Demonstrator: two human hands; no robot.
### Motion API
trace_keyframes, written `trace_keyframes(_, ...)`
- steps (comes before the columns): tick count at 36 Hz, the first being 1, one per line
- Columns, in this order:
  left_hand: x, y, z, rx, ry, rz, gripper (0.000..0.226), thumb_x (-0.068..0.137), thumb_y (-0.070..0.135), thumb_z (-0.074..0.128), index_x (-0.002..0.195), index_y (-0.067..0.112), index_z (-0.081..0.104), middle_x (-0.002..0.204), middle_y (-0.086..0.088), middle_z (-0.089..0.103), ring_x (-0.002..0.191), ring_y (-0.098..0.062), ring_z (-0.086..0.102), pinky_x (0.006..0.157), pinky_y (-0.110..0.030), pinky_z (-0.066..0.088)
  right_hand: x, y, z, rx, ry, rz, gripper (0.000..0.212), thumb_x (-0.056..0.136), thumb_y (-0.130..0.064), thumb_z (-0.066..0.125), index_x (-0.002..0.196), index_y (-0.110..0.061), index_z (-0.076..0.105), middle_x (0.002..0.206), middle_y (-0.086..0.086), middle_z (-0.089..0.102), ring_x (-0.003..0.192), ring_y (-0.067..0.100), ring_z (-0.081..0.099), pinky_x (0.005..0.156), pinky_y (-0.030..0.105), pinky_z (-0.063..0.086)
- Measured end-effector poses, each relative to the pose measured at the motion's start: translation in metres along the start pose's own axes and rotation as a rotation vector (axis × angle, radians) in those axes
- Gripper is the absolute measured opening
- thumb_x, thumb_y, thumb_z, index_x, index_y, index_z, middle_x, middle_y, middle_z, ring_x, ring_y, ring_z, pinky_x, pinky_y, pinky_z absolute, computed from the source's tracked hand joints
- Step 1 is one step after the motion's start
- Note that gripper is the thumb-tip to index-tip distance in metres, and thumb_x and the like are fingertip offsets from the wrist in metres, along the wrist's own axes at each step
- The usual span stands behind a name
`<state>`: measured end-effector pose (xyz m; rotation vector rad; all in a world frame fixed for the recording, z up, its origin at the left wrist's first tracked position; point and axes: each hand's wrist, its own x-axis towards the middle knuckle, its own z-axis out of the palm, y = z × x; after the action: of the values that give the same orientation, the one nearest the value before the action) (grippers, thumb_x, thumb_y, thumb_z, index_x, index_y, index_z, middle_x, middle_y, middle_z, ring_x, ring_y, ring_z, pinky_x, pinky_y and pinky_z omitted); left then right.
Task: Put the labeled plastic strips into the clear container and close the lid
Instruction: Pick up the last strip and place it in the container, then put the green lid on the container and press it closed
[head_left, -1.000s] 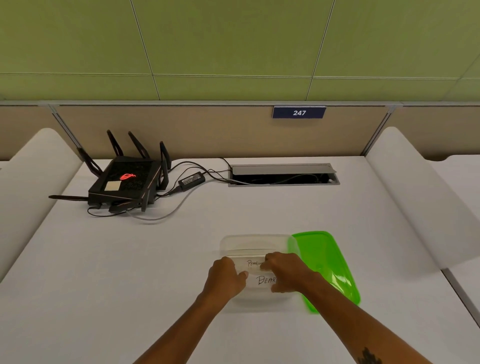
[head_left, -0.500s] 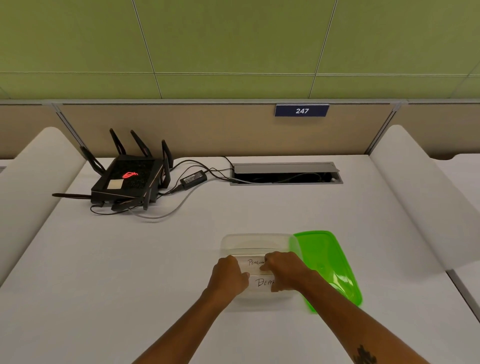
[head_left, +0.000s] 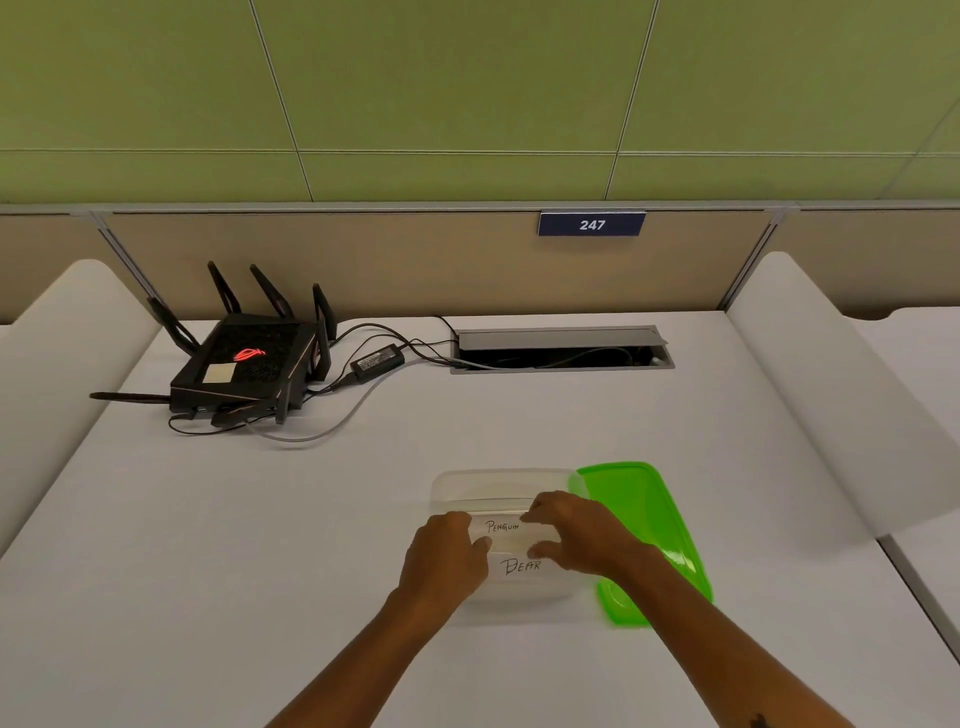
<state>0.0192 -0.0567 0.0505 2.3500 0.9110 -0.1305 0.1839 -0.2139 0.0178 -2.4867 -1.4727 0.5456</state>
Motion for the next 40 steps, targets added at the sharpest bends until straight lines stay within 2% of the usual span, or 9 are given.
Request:
trace_keyframes(4, -0.006, -0.006, 0.003, -0.058, -0.007, 0.158, 0.064, 0.092, 0.050, 0.059, 0.149, 0.025, 0.044, 0.143, 0.004, 0.059, 0.130, -0.020, 0.058, 0.104, -0.028, 0.044, -0.021, 0.013, -0.007, 0.116, 0.330, -0.013, 0.044, 0.089, -0.051, 0.070, 0.129, -0.032, 0.068, 0.126, -0.013, 0.065, 0.117, 0.008, 0.060, 0.085, 0.023, 0.052)
trace_keyframes(9, -0.017, -0.021, 0.018, -0.053, -0.068, 0.346, 0.076, 0.094, 0.058, 0.053, 0.158, 0.031, 0.021, 0.165, 0.013, 0.023, 0.153, -0.009, 0.021, 0.123, -0.026, 0.018, -0.049, 0.036, -0.001, 0.198, 0.650, 0.036, 0.039, 0.095, -0.035, 0.070, 0.132, -0.025, 0.067, 0.125, -0.007, 0.063, 0.119, 0.010, 0.059, 0.091, 0.023, 0.053)
trace_keyframes(12, -0.025, -0.028, 0.028, 0.065, -0.065, 0.465, 0.080, 0.097, 0.059, 0.044, 0.161, 0.028, 0.006, 0.164, 0.017, -0.004, 0.153, -0.003, -0.008, 0.122, -0.022, -0.005, -0.069, 0.051, 0.012, 0.188, 0.675, 0.117, 0.041, 0.096, -0.031, 0.068, 0.135, -0.020, 0.065, 0.126, -0.002, 0.062, 0.119, 0.014, 0.058, 0.098, 0.021, 0.048)
trace_keyframes(17, -0.038, -0.031, 0.038, 0.230, -0.107, 0.584, 0.085, 0.096, 0.064, 0.029, 0.159, 0.025, -0.015, 0.166, 0.012, -0.022, 0.151, -0.005, -0.026, 0.124, -0.037, -0.012, -0.107, 0.070, 0.045, 0.207, 0.545, 0.183, 0.052, 0.088, -0.031, 0.077, 0.137, -0.020, 0.063, 0.123, -0.002, 0.062, 0.115, 0.015, 0.061, 0.097, 0.018, 0.046)
trace_keyframes(20, -0.046, -0.033, 0.042, 0.333, -0.083, 0.613, 0.088, 0.095, 0.064, 0.034, 0.161, 0.019, -0.003, 0.169, 0.002, -0.012, 0.156, -0.017, -0.013, 0.121, -0.042, -0.009, -0.128, 0.080, 0.065, 0.192, 0.436, 0.169, 0.055, 0.084, -0.036, 0.080, 0.135, -0.024, 0.065, 0.124, -0.005, 0.062, 0.114, 0.016, 0.062, 0.098, 0.027, 0.049)
trace_keyframes(23, -0.054, -0.029, 0.041, 0.507, -0.097, 0.575, 0.089, 0.085, 0.068, 0.051, 0.153, 0.012, 0.039, 0.162, -0.007, 0.035, 0.148, -0.026, 0.035, 0.116, -0.045, 0.005, -0.144, 0.087, 0.078, 0.184, 0.347, 0.152, 0.057, 0.079, -0.045, 0.080, 0.131, -0.027, 0.067, 0.124, -0.010, 0.062, 0.116, 0.011, 0.061, 0.098, 0.027, 0.047)
trace_keyframes(25, -0.056, -0.027, 0.042, 0.517, -0.105, 0.564, 0.090, 0.078, 0.071, 0.059, 0.147, 0.013, 0.050, 0.155, -0.006, 0.047, 0.141, -0.025, 0.046, 0.115, -0.046, 0.006, -0.151, 0.090, 0.084, 0.187, 0.306, 0.143, 0.058, 0.076, -0.047, 0.081, 0.130, -0.030, 0.068, 0.125, -0.013, 0.061, 0.118, 0.008, 0.059, 0.099, 0.025, 0.045)
trace_keyframes(35, -0.062, -0.021, 0.037, 0.594, -0.101, 0.566, 0.088, 0.076, 0.070, 0.064, 0.144, 0.014, 0.055, 0.152, -0.004, 0.051, 0.139, -0.021, 0.050, 0.111, -0.044, 0.016, -0.153, 0.094, 0.091, 0.139, 0.382, 0.113, 0.027, 0.067, -0.019, 0.094, 0.087, -0.031, 0.080, 0.106, -0.010, 0.070, 0.099, 0.010, 0.067, 0.086, 0.022, 0.049)
trace_keyframes(40, -0.057, -0.023, 0.039, 0.597, -0.169, 0.566, 0.088, 0.073, 0.073, 0.065, 0.139, 0.015, 0.060, 0.149, -0.002, 0.055, 0.136, -0.019, 0.053, 0.113, -0.042, 0.012, -0.155, 0.096, 0.088, 0.133, 0.449, 0.106, 0.023, 0.076, -0.013, 0.088, 0.086, -0.028, 0.075, 0.104, -0.011, 0.069, 0.095, 0.013, 0.068, 0.084, 0.024, 0.048)
